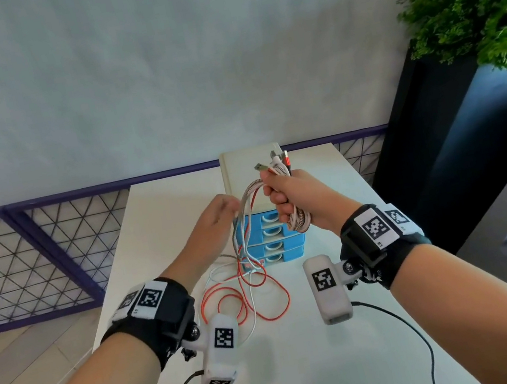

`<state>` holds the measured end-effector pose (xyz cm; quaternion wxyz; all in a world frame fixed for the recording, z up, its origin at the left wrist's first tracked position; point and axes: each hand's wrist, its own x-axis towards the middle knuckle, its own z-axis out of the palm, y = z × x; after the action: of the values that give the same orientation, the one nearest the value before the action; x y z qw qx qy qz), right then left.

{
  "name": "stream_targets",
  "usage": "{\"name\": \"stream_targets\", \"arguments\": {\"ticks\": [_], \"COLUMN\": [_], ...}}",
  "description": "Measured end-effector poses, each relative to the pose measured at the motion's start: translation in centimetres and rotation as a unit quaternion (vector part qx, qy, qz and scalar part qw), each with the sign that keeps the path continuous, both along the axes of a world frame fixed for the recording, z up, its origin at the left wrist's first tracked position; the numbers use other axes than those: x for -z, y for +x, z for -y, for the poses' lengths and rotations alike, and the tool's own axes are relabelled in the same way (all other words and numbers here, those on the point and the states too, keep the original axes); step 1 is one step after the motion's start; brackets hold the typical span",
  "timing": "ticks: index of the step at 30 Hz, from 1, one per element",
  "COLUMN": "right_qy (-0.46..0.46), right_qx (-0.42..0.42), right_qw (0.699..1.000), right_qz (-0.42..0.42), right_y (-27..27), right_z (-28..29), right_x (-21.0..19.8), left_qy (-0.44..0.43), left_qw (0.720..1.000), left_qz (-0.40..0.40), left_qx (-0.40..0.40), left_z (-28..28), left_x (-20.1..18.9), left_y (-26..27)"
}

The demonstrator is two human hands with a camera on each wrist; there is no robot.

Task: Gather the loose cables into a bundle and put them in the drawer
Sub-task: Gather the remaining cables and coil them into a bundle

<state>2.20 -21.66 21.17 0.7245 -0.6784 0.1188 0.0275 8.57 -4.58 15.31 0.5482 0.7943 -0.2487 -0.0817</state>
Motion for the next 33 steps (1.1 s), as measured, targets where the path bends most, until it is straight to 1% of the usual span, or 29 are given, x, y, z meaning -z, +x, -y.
{"name": "stream_targets", "arguments": {"ticks": [2, 4, 5, 7, 8, 9, 11, 13, 14, 16, 17, 19, 20, 21, 22, 23, 25, 26, 28, 33], "right_qy": [0.007, 0.032, 0.047, 0.079, 0.093, 0.103, 0.108, 0.096, 0.083, 0.036, 0.005, -0.055, -0.082, -0.107, -0.131, -0.155, -0.184, -0.178, -0.138, -0.007], "right_qx": [-0.024, -0.046, -0.056, -0.068, -0.066, -0.057, -0.038, -0.029, -0.024, -0.011, -0.002, 0.022, 0.034, 0.046, 0.055, 0.060, 0.060, 0.059, 0.059, 0.015], "right_qw": [1.000, 0.998, 0.997, 0.994, 0.993, 0.993, 0.993, 0.994, 0.995, 0.998, 0.999, 0.997, 0.995, 0.992, 0.989, 0.985, 0.980, 0.982, 0.988, 0.999], "right_qz": [0.007, 0.016, 0.019, 0.024, 0.028, 0.032, 0.038, 0.039, 0.041, 0.049, 0.052, 0.051, 0.048, 0.044, 0.041, 0.040, 0.038, 0.037, 0.030, 0.030], "right_y": [0.0, 0.1, 0.0, 0.0, 0.0, 0.0, 0.1, 0.1, 0.1, 0.1, 0.2, 0.6, 0.7, 0.9, 1.1, 1.2, 1.4, 1.5, 1.5, 1.2], "right_z": [0.0, 0.3, 0.5, 0.9, 1.2, 1.6, 2.2, 2.7, 2.9, 3.0, 2.9, 2.7, 2.6, 2.5, 2.3, 2.2, 1.8, 1.6, 1.2, 0.4], "right_x": [0.0, 0.0, -0.1, -0.1, 0.0, 0.1, 0.3, 0.5, 0.6, 0.8, 0.9, 1.1, 1.2, 1.4, 1.5, 1.6, 1.7, 1.8, 1.8, 1.3], "left_qy": [0.005, 0.008, -0.017, -0.073, -0.078, -0.073, -0.076, -0.098, -0.105, -0.102, -0.090, -0.038, 0.002, 0.048, 0.091, 0.126, 0.181, 0.209, 0.254, 0.321], "left_qw": [0.999, 0.991, 0.981, 0.940, 0.920, 0.906, 0.890, 0.884, 0.886, 0.905, 0.924, 0.969, 0.987, 0.996, 0.995, 0.988, 0.965, 0.952, 0.931, 0.892], "left_qz": [-0.032, -0.103, -0.164, -0.290, -0.330, -0.356, -0.387, -0.399, -0.395, -0.363, -0.326, -0.210, -0.136, -0.055, 0.024, 0.089, 0.178, 0.207, 0.244, 0.304], "left_qx": [0.040, 0.083, 0.106, 0.168, 0.197, 0.217, 0.228, 0.222, 0.217, 0.198, 0.180, 0.126, 0.089, 0.050, 0.015, -0.017, -0.065, -0.081, -0.100, -0.094], "left_z": [1.0, 1.6, 1.6, 1.0, 0.4, 0.0, -0.6, -0.7, -0.7, -0.2, 0.2, 1.1, 1.5, 1.8, 2.1, 2.3, 2.8, 3.1, 3.6, 4.4], "left_x": [-1.5, -2.8, -3.2, -3.3, -3.1, -2.8, -2.3, -2.0, -2.0, -1.8, -1.7, -1.6, -1.6, -1.6, -1.6, -1.6, -1.8, -2.2, -2.8, -4.1], "left_y": [-0.4, -0.7, -0.8, -0.8, -0.7, -0.7, -0.8, -1.0, -1.1, -1.2, -1.3, -1.8, -2.1, -2.4, -2.8, -3.2, -4.1, -4.5, -4.9, -5.6]}}
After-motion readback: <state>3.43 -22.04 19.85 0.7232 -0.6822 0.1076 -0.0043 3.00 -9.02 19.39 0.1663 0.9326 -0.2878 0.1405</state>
